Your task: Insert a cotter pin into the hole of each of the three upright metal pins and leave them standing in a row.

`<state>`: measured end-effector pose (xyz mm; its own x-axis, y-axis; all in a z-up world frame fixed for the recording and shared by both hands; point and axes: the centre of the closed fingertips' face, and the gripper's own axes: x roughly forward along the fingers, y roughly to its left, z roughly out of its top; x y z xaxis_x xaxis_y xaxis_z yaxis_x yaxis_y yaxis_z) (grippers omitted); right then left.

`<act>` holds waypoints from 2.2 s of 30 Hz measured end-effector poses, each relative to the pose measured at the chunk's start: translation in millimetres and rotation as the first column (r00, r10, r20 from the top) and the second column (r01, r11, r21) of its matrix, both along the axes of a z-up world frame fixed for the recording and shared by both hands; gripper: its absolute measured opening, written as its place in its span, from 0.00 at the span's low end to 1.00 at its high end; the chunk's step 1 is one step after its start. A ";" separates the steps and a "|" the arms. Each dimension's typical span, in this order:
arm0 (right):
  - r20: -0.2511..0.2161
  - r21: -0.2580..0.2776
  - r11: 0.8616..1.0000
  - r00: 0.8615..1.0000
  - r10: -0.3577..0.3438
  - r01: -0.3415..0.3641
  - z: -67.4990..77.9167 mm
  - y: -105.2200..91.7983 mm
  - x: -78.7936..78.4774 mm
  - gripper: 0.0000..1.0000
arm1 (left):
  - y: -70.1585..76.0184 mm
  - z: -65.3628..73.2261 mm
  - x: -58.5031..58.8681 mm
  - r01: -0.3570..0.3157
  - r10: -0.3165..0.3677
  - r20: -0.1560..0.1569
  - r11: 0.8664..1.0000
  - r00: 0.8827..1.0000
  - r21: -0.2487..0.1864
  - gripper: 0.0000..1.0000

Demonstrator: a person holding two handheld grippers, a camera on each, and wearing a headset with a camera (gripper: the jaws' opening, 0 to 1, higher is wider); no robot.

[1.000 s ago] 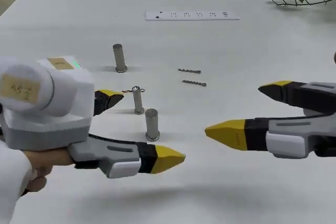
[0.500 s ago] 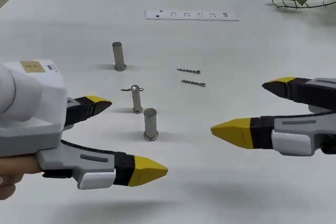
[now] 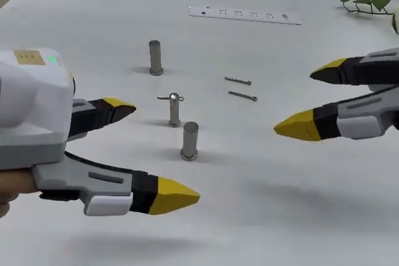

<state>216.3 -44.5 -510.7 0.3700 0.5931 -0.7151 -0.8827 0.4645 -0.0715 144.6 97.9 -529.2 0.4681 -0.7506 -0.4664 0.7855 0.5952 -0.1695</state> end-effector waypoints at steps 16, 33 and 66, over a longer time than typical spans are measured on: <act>-0.020 -0.226 0.952 0.978 0.208 -0.207 -32.8 15.6 58.4 0.44 | 10.4 -1.9 -8.7 -0.017 0.017 -0.030 1.000 0.999 -0.008 0.99; -0.093 -0.357 0.886 0.955 0.280 -0.295 -76.2 32.4 102.9 0.26 | 23.8 -6.8 -3.9 -0.085 0.083 -0.057 0.996 0.995 -0.027 0.98; -0.214 -0.394 0.849 0.933 0.289 -0.353 -97.3 35.5 115.1 0.02 | 3.8 -12.2 -11.4 -0.068 0.065 -0.096 0.997 0.993 -0.023 0.92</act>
<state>331.4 -9.0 -608.0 0.0871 0.2929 -0.9522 -0.9925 0.1077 -0.0577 133.2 101.7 -541.4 0.4718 -0.7319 -0.4916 0.7236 0.6400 -0.2583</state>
